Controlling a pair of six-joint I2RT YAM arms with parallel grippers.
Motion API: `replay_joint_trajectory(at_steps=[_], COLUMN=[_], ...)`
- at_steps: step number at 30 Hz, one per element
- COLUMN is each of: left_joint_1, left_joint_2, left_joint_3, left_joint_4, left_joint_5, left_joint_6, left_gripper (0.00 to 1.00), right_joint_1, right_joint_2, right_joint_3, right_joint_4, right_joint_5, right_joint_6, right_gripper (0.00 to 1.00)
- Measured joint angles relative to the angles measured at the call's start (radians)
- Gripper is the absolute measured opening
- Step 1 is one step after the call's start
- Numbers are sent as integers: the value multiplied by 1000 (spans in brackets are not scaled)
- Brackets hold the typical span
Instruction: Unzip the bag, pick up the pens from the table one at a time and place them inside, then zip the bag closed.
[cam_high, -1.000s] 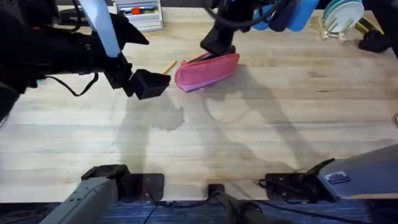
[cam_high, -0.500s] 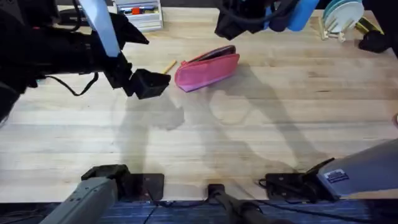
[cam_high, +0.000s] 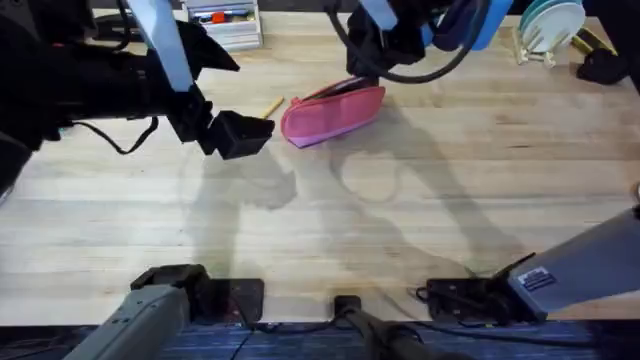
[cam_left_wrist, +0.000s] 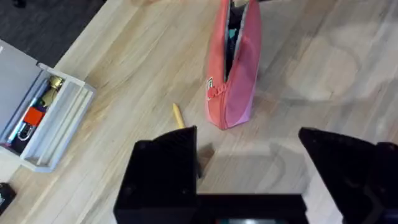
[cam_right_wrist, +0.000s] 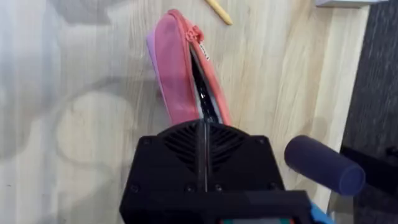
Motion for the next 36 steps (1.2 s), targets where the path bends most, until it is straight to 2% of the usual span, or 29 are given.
replay_joint_trajectory(at_steps=[9, 36], left_joint_1=[0, 0], left_joint_2=[0, 0], left_joint_3=[0, 0], left_joint_4=[0, -7], left_joint_5=[0, 0], left_joint_6=[0, 0], left_gripper=[993, 993], right_joint_1=[0, 4], right_joint_2=[57, 233], right_joint_3=[0, 0], right_joint_4=[28, 79], right_joint_5=[0, 0], right_joint_6=[-49, -57], right_gripper=[30, 30])
